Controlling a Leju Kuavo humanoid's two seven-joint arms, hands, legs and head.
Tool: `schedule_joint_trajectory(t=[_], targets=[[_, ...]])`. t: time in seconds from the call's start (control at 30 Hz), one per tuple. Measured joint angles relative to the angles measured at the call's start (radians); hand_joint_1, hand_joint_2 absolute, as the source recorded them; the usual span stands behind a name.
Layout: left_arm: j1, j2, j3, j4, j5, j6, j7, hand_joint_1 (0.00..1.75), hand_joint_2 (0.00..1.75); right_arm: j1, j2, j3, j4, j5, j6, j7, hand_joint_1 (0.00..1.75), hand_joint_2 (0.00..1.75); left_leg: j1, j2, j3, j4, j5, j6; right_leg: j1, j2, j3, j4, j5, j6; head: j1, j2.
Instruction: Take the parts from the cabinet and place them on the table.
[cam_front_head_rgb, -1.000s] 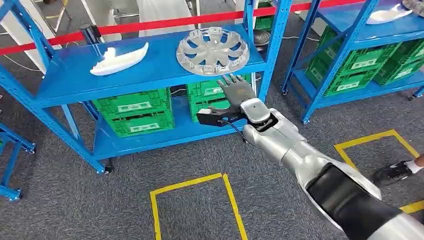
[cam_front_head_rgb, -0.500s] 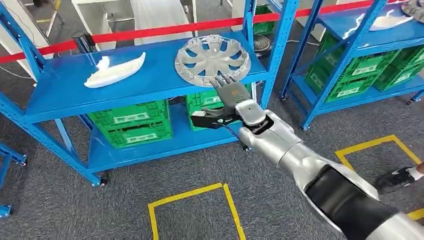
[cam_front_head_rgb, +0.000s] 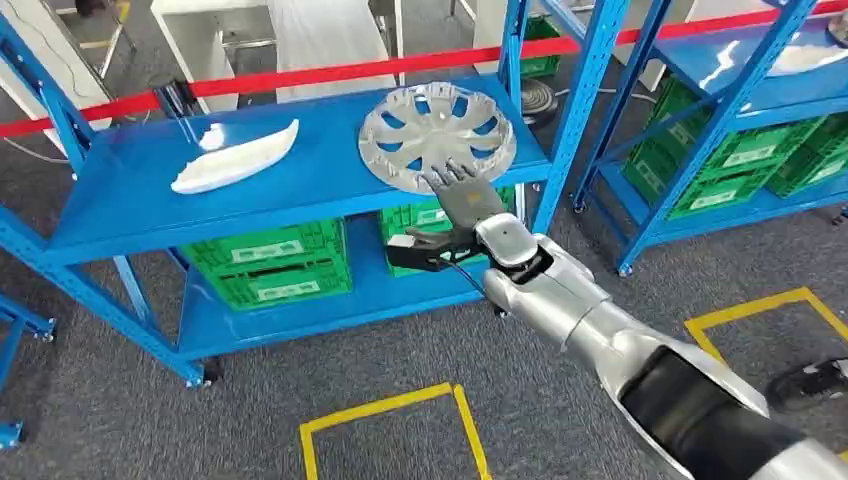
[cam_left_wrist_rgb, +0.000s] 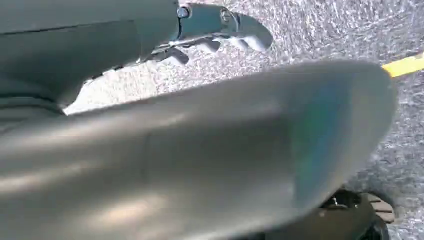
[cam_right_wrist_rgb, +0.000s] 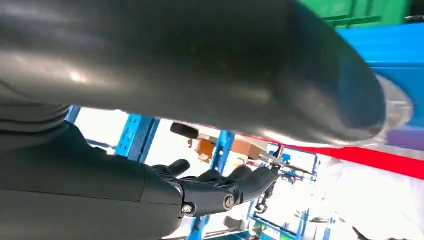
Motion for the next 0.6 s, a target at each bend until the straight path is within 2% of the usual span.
schedule_joint_trajectory(t=[0.03,0.07,0.1,0.17,0.2,0.23,0.27,0.37,0.4,0.43,0.47,0.5,0.53,0.57,0.6], targets=[[0.0,0.003,0.0,-0.001,0.0,0.0,0.0,0.0,0.0,0.0,0.001,0.0,-0.005,0.002,0.0,0.001,0.0,0.0,0.001,0.001,-0.005,0.006,-0.012,-0.005,-0.008,0.0,0.016,-0.004,-0.001,-0.005,0.0,0.0],[-0.001,0.003,0.0,0.0,0.0,0.0,-0.001,0.0,0.0,-0.001,-0.001,0.0,-0.008,0.002,-0.002,0.003,0.0,0.0,0.001,0.003,-0.012,0.037,-0.017,-0.011,-0.008,0.001,0.027,-0.005,-0.007,-0.011,0.0,0.0],[-0.004,0.002,0.0,0.0,0.0,0.0,0.0,0.0,0.0,0.0,-0.001,0.0,-0.01,0.003,-0.002,0.008,0.0,0.0,0.003,0.005,-0.044,0.091,-0.031,-0.015,-0.009,0.0,0.034,-0.005,-0.012,-0.017,-0.008,0.0],[-0.007,0.0,0.0,0.0,0.0,0.0,0.0,0.0,0.0,0.007,-0.001,0.0,-0.014,0.003,-0.002,0.011,0.0,0.0,0.008,0.005,-0.142,0.233,-0.084,-0.023,-0.008,0.0,0.044,-0.005,-0.025,-0.018,-0.006,0.0],[-0.006,0.0,0.0,0.0,0.0,0.0,0.0,0.0,0.0,0.013,-0.001,0.0,-0.014,0.003,-0.002,0.012,0.0,0.0,0.008,0.005,-0.178,0.273,-0.103,-0.024,-0.008,0.001,0.052,-0.005,-0.032,-0.018,-0.007,0.0],[-0.004,0.0,0.0,0.0,0.0,0.0,0.0,0.0,0.0,0.018,-0.001,0.0,-0.014,0.003,-0.002,0.012,0.0,0.0,0.008,0.005,-0.192,0.272,-0.098,-0.023,-0.008,0.002,0.062,-0.005,-0.04,-0.017,-0.007,0.0],[-0.002,0.0,0.0,0.0,0.0,0.0,0.0,0.0,0.0,0.021,-0.002,0.0,-0.015,0.003,-0.003,0.012,0.0,0.0,0.008,0.005,-0.188,0.237,-0.068,-0.02,-0.008,0.002,0.072,-0.005,-0.048,-0.016,-0.007,0.0],[0.0,0.001,0.0,0.0,0.0,0.0,0.001,0.0,0.0,0.022,-0.002,0.0,-0.02,0.003,-0.005,0.011,0.0,0.0,0.006,0.006,-0.114,0.003,0.11,-0.005,-0.008,0.003,0.103,-0.006,-0.075,-0.009,-0.007,0.0],[-0.001,0.001,0.001,0.0,0.0,0.0,0.001,0.0,0.0,0.021,-0.003,0.0,-0.021,0.003,-0.006,0.011,0.0,0.0,-0.001,0.007,-0.115,-0.007,0.068,-0.002,-0.004,0.004,0.11,-0.004,-0.082,-0.002,-0.009,0.0],[-0.004,0.001,0.001,0.0,0.0,0.0,0.001,0.0,0.0,0.021,-0.004,0.0,-0.023,0.003,-0.007,0.01,0.0,0.0,-0.003,0.006,-0.104,-0.004,0.057,0.005,-0.005,0.004,0.11,-0.01,-0.086,0.005,-0.008,0.0],[-0.002,0.001,0.001,0.0,0.0,0.0,0.002,0.0,0.0,0.023,-0.005,0.0,-0.025,0.003,-0.007,0.01,0.0,0.0,-0.003,0.006,-0.102,-0.014,0.076,0.013,-0.005,0.004,0.12,-0.01,-0.085,0.012,-0.009,0.0],[0.0,0.0,0.001,0.0,0.0,0.0,0.002,0.0,0.0,0.023,-0.006,0.0,-0.026,0.003,-0.008,0.01,0.0,0.0,-0.001,0.006,-0.094,-0.016,0.077,0.021,-0.002,0.004,0.12,0.0,-0.076,0.019,-0.007,0.0],[0.0,0.0,0.001,0.0,0.0,0.001,0.002,0.0,0.0,0.024,-0.008,0.0,-0.029,0.002,-0.009,0.01,0.0,0.0,0.002,0.005,-0.08,-0.02,0.076,0.025,-0.002,0.004,0.124,0.006,-0.087,0.023,-0.008,0.0],[0.0,-0.002,0.001,0.0,0.0,0.001,0.002,0.0,0.0,0.024,-0.011,0.0,-0.032,0.002,-0.009,0.009,0.0,0.0,0.003,0.005,-0.07,-0.022,0.074,0.031,-0.006,0.001,0.116,0.029,-0.096,0.026,-0.006,0.0],[-0.001,-0.001,0.001,0.0,0.0,0.002,0.003,0.0,0.0,0.023,-0.013,0.0,-0.034,0.001,-0.009,0.01,0.0,0.0,0.004,0.005,-0.064,-0.022,0.069,0.039,-0.006,0.0,0.085,0.081,-0.115,0.032,-0.005,0.0]])
